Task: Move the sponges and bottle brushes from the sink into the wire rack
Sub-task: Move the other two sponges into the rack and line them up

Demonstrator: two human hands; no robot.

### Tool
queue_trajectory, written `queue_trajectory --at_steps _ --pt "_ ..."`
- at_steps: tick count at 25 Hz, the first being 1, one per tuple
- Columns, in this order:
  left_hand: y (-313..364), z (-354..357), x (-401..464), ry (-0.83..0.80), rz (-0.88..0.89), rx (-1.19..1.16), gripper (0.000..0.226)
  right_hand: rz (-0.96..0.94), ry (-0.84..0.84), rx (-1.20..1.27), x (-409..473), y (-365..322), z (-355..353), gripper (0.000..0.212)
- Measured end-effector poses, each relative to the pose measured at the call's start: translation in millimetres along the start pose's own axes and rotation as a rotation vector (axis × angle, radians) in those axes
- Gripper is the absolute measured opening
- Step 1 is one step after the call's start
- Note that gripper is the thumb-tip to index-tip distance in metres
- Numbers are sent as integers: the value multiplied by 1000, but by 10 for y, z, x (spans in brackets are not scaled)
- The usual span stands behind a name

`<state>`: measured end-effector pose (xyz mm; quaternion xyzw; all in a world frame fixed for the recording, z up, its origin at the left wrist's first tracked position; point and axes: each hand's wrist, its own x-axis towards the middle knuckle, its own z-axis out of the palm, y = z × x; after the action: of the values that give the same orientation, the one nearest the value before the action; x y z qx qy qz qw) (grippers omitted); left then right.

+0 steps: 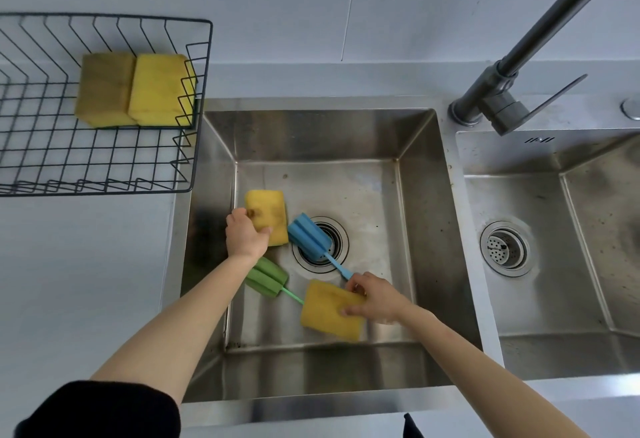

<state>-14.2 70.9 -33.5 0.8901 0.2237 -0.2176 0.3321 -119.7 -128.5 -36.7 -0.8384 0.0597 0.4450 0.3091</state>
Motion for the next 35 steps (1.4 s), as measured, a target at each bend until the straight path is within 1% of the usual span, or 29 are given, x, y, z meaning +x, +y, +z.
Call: queue_trajectory --at_steps 2,4,7,11,17,20,23,27,31,35 --pt "20 -50 -50 -23 32 -19 53 23 53 125 -52 -15 -45 32" --pt "41 -101 -101 -37 70 -40 52 41 114 231 -106 -37 -99 28" --pt "82 -207 -195 -37 107 -81 53 52 229 367 -171 -69 -153 27" --pt "174 -368 -414 -43 189 -133 51 97 360 536 -312 -183 -246 31" --pt "260 -655 -807 40 418 -209 46 -30 571 617 -637 -452 -475 24" --pt "297 -831 -969 98 533 -222 45 -81 639 612 -804 -592 -573 28" --pt "297 -1047 -1066 139 611 -225 46 -143 687 622 -947 -772 -615 29" --pt "269 -1374 -1163 224 662 -245 48 -222 742 652 -1056 -1076 -632 29" --pt "188 -1778 -1125 290 639 -311 45 -295 746 635 -1126 -1451 -641 27" --pt "-5 -2174 -1013 320 629 -360 43 -349 743 616 -1098 -1843 -601 26"
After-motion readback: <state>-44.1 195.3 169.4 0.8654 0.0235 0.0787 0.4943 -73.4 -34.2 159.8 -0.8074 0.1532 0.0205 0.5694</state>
